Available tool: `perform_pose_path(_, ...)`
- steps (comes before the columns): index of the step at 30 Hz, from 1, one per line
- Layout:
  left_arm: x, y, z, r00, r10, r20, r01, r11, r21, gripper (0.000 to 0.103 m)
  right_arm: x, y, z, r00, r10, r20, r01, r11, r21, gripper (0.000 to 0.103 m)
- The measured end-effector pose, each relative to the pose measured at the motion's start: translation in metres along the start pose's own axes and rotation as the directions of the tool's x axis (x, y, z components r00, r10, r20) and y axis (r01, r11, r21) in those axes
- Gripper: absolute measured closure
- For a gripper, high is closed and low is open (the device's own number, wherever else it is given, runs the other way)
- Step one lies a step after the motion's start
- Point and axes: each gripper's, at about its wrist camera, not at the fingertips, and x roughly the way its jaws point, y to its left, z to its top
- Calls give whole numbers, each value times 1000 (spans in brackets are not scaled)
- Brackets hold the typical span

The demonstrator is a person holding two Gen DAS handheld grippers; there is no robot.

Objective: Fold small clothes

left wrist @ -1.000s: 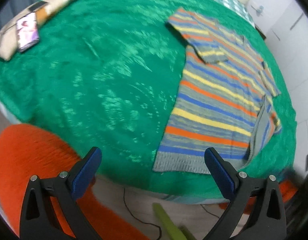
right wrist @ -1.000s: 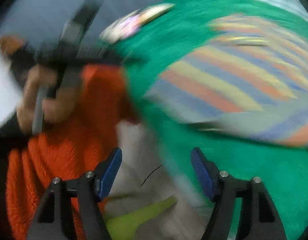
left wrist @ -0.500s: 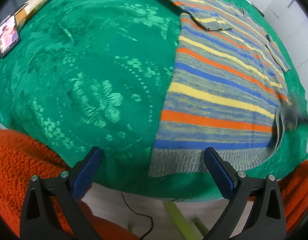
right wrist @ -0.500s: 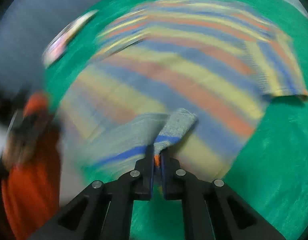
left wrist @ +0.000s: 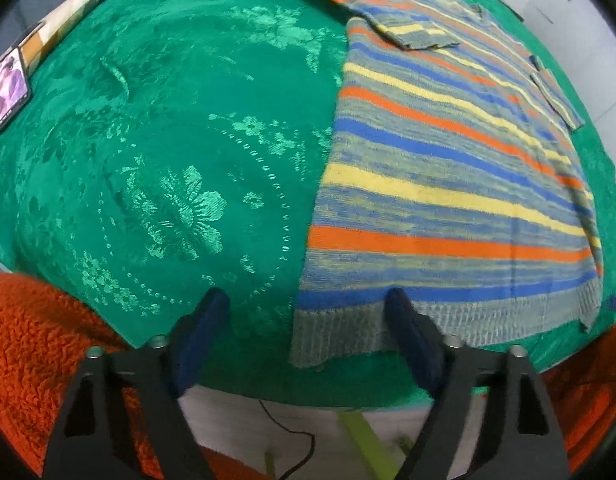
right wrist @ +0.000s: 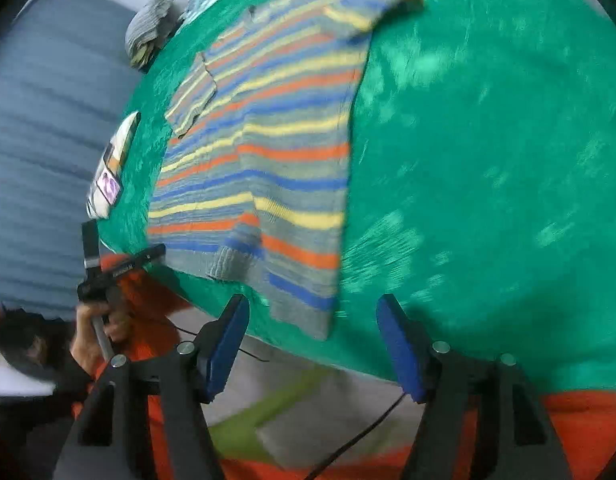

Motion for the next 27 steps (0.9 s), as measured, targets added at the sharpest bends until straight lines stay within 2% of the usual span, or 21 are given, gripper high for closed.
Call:
perform_pose_path(1,-2,-1,-2,1000,-13,2,13,1000,7,45,18,7,-5,1000,-3,-19,3,1000,-13,38)
perform_pose_path(2,-4,-4,-2,999,-34,7,34,999,22,78,36,12,-6,998,-21,-51,20,999,-28,52)
perform_pose_path(3,-6,-6,-3,1000,-26,11,25,999,42,98,53,15,-5,997,-30,-66,28,999,-28,91)
perform_pose_path(4,-10,-4,-4,1000,-29,12,28,999,42,100,68,17,-2,997,-30,-71,28,999,-25,97)
perform_pose_path(5,-14,-2,-4,999,-42,13,41,999,29,100,66,16,-4,997,-36,-69,34,999,-18,98)
perform_pose_path(7,-27,6,-7,998,-66,24,66,998,3,100,52,19,-4,997,-61,-45,60,998,-20,98)
perform_pose_path(9,-38,11,-8,997,-75,32,75,997,-2,100,28,25,-8,992,-124,-15,124,992,-38,98)
perform_pose_path(12,-29,9,-8,999,-34,1,34,999,5,100,23,18,-13,986,-166,-19,166,985,-37,98)
perform_pose_path(14,-21,9,-9,1000,2,-26,-2,1000,15,100,29,4,-15,978,-199,-58,197,980,-39,98)
perform_pose_path(15,-19,9,-10,999,14,-29,-14,1000,20,100,45,1,-16,970,-225,-87,222,974,-39,98)
perform_pose_path(18,-23,9,-8,999,34,-17,-34,999,26,101,65,-4,-17,970,-218,-111,221,975,16,98)
perform_pose_path(23,-23,14,-18,998,64,-18,-63,997,41,100,52,-8,-17,970,-227,-84,230,973,22,98)
perform_pose_path(27,-9,2,-14,995,92,-30,-89,994,64,100,58,-14,-18,967,-240,-90,244,969,44,98)
